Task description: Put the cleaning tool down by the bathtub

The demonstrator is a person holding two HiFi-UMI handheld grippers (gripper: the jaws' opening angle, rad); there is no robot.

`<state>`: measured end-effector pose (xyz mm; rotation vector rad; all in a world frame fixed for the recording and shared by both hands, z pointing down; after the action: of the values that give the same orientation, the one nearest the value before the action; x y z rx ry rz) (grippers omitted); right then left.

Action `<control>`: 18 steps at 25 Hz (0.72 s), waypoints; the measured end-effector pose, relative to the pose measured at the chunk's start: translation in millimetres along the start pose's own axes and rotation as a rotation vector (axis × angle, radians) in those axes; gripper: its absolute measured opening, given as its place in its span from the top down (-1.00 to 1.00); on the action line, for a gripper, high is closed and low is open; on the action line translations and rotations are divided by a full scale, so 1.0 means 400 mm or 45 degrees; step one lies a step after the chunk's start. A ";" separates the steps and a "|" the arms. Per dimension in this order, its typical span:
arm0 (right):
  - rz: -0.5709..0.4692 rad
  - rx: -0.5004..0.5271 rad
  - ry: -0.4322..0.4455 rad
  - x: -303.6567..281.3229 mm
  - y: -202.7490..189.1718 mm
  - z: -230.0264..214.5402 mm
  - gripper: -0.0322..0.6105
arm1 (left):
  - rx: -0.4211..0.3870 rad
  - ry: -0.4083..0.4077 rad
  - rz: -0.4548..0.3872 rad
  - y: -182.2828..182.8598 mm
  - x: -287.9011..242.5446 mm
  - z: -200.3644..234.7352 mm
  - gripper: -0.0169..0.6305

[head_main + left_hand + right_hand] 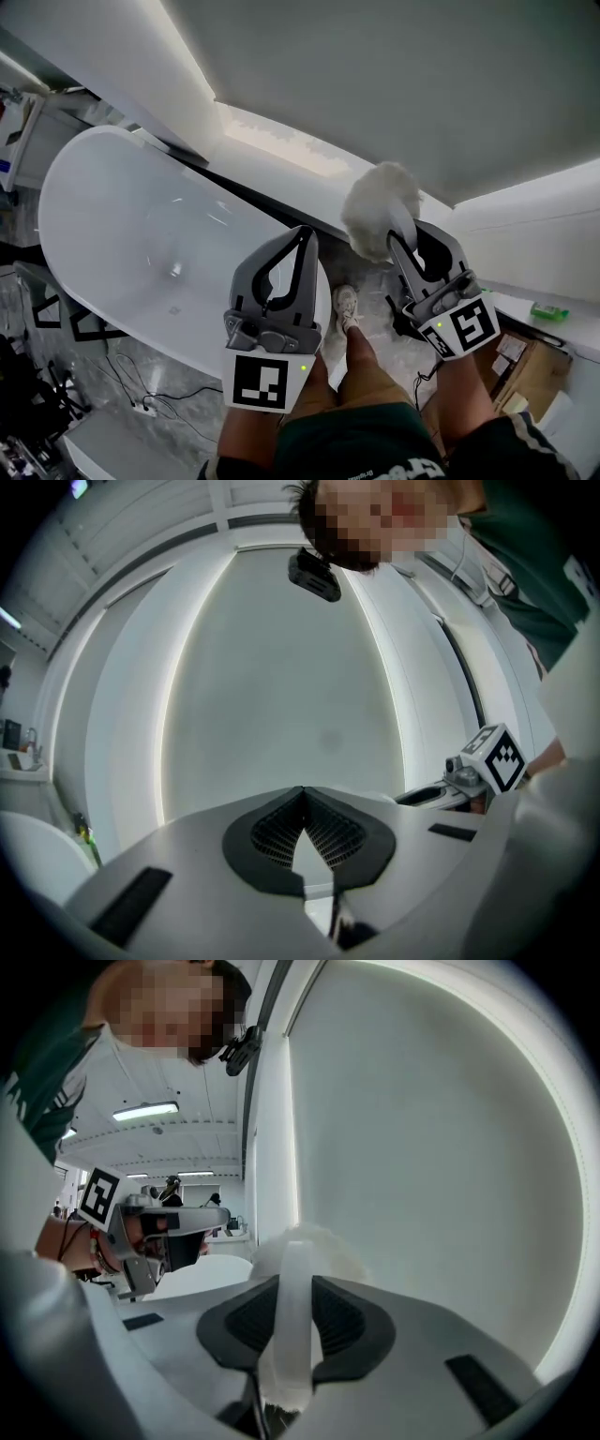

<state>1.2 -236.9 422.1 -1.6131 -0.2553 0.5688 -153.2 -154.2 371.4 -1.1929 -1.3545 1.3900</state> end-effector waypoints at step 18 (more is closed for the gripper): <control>0.260 -0.023 0.149 -0.261 -0.325 -0.059 0.59 | 0.023 0.158 0.031 -0.242 -0.060 0.057 0.92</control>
<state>-54.2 -290.6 571.9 -1.6943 -0.0083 0.6261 -175.6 -175.9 468.7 -1.2663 -1.2419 1.3202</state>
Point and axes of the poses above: the fingertips, and each gripper's own axes: x backward along the fingers, z to its left, y out of its top, the point moved 5 cm from there along x, backward along the fingers, and after that the axes turned 5 degrees about -y, right-handed, at the moved point
